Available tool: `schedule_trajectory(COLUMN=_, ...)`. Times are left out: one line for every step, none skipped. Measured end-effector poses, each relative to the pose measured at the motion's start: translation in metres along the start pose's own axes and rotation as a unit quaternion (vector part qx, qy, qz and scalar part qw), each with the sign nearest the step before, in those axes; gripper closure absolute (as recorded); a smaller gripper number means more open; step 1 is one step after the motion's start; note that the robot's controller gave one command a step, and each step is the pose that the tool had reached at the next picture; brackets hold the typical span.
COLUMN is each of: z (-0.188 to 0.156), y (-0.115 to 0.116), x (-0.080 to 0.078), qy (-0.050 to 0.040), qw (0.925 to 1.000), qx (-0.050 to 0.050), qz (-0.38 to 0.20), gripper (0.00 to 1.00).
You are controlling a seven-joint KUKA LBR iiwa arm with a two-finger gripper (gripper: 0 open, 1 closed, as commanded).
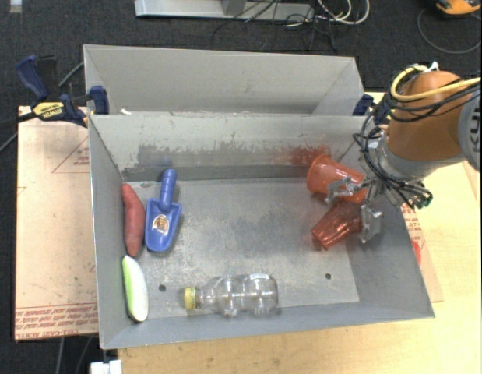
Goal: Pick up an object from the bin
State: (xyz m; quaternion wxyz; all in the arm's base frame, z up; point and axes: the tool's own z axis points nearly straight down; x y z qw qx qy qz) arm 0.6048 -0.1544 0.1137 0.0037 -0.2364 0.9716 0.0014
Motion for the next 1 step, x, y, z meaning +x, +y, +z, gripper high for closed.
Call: schedule_trajectory(z=-0.09, y=0.0186, x=-0.0034, qy=0.0004, qw=1.0, qx=-0.001, qz=-0.003, gripper=1.0)
